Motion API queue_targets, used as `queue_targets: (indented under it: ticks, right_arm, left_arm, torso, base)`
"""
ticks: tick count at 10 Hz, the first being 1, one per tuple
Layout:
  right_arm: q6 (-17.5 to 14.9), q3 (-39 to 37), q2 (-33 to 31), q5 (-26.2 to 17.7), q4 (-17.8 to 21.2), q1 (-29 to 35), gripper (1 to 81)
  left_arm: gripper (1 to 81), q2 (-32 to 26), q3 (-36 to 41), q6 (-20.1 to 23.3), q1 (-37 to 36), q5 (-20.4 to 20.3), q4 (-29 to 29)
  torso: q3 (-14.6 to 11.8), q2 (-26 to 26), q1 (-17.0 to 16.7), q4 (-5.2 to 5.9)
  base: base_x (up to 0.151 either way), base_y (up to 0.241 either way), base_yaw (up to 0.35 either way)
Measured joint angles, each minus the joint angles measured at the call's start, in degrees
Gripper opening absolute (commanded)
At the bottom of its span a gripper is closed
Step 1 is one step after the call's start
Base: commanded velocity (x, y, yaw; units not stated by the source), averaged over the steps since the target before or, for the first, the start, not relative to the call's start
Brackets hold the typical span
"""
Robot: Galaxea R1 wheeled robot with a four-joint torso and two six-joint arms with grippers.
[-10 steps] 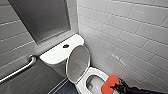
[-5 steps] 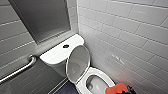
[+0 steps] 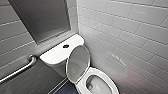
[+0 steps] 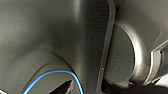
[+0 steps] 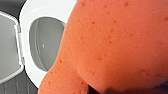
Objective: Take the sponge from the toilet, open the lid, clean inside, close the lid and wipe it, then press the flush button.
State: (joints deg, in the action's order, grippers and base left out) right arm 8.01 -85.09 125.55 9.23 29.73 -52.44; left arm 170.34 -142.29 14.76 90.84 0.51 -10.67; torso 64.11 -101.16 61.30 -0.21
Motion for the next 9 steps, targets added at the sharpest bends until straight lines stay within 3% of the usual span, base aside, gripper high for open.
queue_targets:
  ticks: [3,5,7,9]
  right_arm:
    - [0.0,6.0,-3.4,0.4,-0.5,-0.4,1.0]
    - [-0.1,6.8,-3.3,-0.6,-1.3,2.9,1.0]
    - [-0.2,6.4,-0.9,-3.8,-2.8,10.3,1.0]
    - [-0.3,0.8,3.3,-9.9,-3.9,13.7,1.0]
  left_arm:
    - [81.1,0.0,0.0,0.0,0.0,0.0,0.0]
    - [81.1,0.0,0.0,0.0,0.0,0.0,0.1]
    - [81.1,0.1,-0.2,0.0,0.0,0.1,0.2]
    - [81.1,0.1,-0.2,0.0,-0.2,0.4,0.2]
  torso:
    - [0.0,0.0,0.0,0.0]
    - [0.0,0.0,0.0,0.0]
    - [0.0,0.0,0.0,0.0]
    - [0.0,0.0,0.0,0.02]
  base:
    - [0.0,0.0,0.0]
    - [0.0,0.0,0.0]
    - [0.0,0.0,0.0]
    - [0.0,0.0,0.0]
